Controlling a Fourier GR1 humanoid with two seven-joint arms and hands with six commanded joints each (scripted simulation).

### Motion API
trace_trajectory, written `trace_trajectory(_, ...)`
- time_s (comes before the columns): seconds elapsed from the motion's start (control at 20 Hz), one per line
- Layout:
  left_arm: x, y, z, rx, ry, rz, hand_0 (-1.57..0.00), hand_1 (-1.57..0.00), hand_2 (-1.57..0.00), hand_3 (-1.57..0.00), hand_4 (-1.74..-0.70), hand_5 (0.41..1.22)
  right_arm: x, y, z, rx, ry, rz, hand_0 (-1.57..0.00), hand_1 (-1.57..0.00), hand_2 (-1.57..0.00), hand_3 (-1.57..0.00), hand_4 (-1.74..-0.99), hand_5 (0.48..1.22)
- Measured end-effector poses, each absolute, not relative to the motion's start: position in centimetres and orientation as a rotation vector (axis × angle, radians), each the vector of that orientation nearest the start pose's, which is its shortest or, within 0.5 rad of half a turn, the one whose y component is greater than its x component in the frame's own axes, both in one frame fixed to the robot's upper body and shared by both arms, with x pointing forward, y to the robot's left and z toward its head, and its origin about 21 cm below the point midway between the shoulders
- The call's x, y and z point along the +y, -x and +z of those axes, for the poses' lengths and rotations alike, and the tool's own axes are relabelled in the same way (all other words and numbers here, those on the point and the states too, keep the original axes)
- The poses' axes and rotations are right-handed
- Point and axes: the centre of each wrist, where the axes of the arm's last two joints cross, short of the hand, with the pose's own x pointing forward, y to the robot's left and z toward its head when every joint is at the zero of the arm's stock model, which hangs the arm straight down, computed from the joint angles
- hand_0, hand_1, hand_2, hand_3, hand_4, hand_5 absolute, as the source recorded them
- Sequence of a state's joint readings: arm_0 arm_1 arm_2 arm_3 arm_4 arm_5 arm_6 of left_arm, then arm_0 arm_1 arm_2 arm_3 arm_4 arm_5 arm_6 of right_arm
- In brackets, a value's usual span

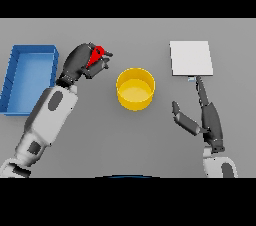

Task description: Pick up the red beaker and tilt it to pour out 1 green nut into yellow bowl. Pick up the yellow bowl and place it on the metallic measuring scale.

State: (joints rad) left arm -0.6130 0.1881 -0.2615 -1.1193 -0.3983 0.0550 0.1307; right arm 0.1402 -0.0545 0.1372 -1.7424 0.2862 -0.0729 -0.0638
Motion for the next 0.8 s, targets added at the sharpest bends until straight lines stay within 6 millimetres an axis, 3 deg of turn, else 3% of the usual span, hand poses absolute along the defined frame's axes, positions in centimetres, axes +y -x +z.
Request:
trace_trajectory(0.2,13.6,-37.7,7.3,-1.501,-0.601,-1.073,-1.57,-1.57,-1.57,-1.57,-1.74,1.127,-21.6,-21.2,1.1,-1.680,0.219,0.263,0.00,0.00,0.00,0.00,-1.256,0.690)
trace_trajectory(0.45,12.7,-38.0,8.4,-1.458,-0.803,-1.380,-1.57,-1.57,-1.57,-1.57,-1.74,1.190,-21.8,-20.8,1.2,-1.686,0.219,0.275,0.00,0.00,0.00,0.00,-1.274,0.704)
trace_trajectory(0.55,12.2,-38.4,9.1,-1.448,-0.866,-1.483,-1.57,-1.57,-1.57,-1.57,-1.65,1.201,-22.0,-20.9,0.9,-1.659,0.232,0.263,0.00,0.00,0.00,0.00,-1.284,0.705)
trace_trajectory(0.6,11.8,-38.7,9.5,-1.430,-0.898,-1.540,-1.57,-1.57,-1.57,-1.57,-1.67,1.205,-21.5,-20.7,0.7,-1.673,0.211,0.258,0.00,0.00,0.00,0.00,-1.283,0.702)
trace_trajectory(0.8,10.1,-38.8,10.3,-1.336,-0.966,-1.797,-1.57,-1.57,-1.57,-1.28,-1.70,1.215,-22.1,-20.8,0.8,-1.700,0.202,0.228,0.00,0.00,0.00,0.00,-1.292,0.678)
